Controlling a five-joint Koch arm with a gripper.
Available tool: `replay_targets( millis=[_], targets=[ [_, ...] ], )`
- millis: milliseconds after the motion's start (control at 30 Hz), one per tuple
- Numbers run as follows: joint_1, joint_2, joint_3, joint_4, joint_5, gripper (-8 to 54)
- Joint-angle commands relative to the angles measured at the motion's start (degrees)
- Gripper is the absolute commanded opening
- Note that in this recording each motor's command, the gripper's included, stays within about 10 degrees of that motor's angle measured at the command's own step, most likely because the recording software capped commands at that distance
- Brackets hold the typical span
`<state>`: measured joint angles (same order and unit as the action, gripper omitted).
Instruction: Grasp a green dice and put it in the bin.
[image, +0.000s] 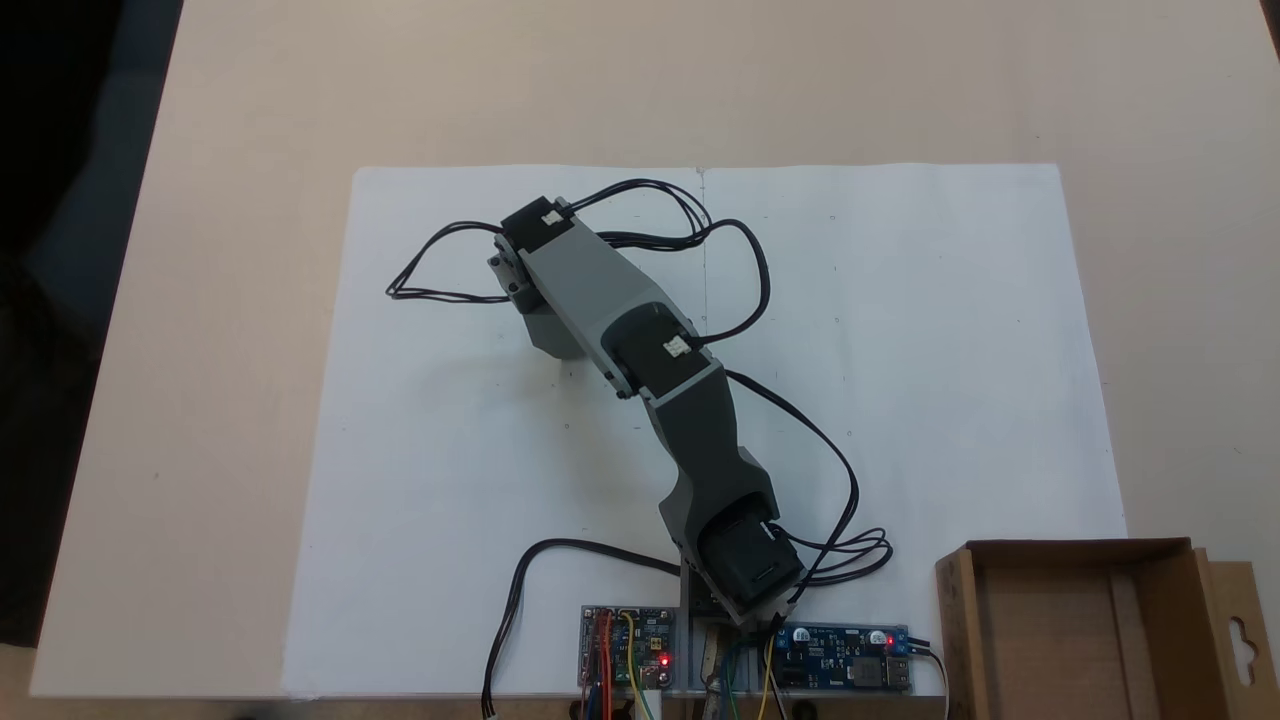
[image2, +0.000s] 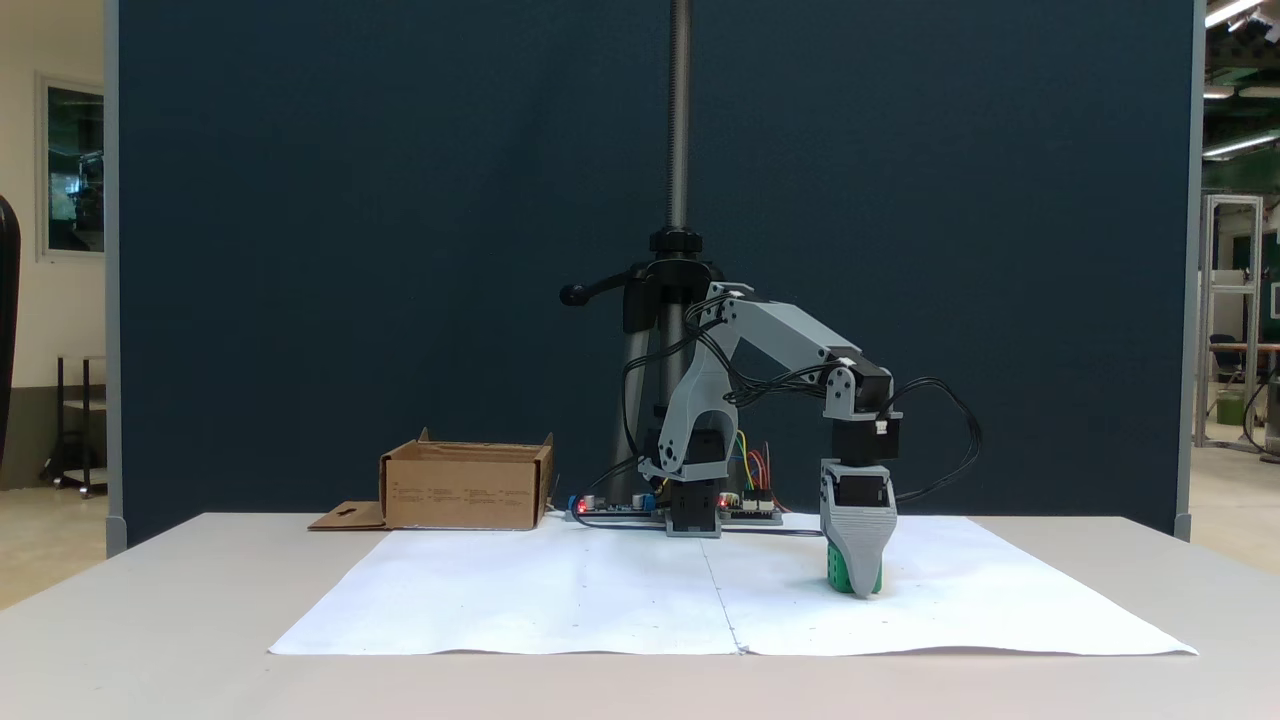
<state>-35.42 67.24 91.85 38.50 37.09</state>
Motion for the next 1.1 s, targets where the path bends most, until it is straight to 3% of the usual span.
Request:
replay_targets(
  millis=[0, 200, 300, 967, 1067],
  targets=[
    [0.4, 1.2, -1.9, -1.8, 4.0, 34.3],
    [0.5, 1.2, -1.9, -1.1, 4.0, 33.9],
    [0.5, 1.5, -1.7, -1.1, 4.0, 29.3],
    [-1.1, 1.5, -1.5, -1.0, 4.0, 29.1],
    [-0.8, 1.6, -1.5, -1.3, 4.0, 26.3]
  ],
)
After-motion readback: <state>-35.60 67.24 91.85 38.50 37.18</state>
